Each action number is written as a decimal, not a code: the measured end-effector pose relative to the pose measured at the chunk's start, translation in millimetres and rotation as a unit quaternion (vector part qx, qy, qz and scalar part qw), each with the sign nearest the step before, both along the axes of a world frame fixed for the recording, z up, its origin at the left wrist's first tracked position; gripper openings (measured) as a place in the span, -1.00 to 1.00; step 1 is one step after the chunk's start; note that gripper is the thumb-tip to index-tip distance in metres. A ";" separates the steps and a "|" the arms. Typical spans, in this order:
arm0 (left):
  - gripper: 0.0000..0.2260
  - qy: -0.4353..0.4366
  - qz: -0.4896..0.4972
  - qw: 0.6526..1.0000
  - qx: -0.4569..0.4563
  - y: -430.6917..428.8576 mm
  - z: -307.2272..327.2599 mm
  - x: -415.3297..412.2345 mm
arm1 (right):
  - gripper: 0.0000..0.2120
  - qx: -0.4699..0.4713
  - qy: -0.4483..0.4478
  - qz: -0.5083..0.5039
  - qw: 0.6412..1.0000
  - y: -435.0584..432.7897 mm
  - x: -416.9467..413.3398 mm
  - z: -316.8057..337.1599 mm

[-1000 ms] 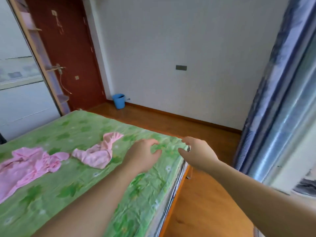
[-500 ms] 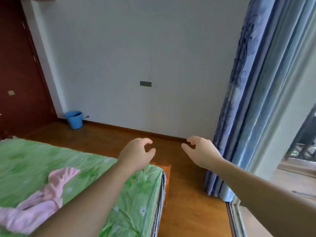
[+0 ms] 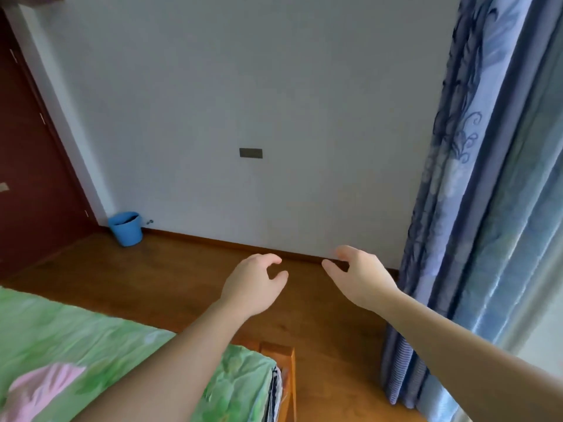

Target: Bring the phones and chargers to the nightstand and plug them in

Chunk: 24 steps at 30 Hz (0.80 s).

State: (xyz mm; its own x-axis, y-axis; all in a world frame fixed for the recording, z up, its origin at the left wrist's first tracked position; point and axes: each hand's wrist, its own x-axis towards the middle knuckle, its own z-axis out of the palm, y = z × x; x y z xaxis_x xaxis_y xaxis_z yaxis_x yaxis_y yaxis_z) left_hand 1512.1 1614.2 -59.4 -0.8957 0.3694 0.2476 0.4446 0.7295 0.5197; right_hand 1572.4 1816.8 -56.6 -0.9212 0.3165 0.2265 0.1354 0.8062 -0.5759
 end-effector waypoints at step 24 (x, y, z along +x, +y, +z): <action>-0.61 -0.029 0.118 0.988 0.097 170.4 -24.6 -482.5 | -0.51 0.028 -0.044 0.176 0.983 161.9 -528.6 1.9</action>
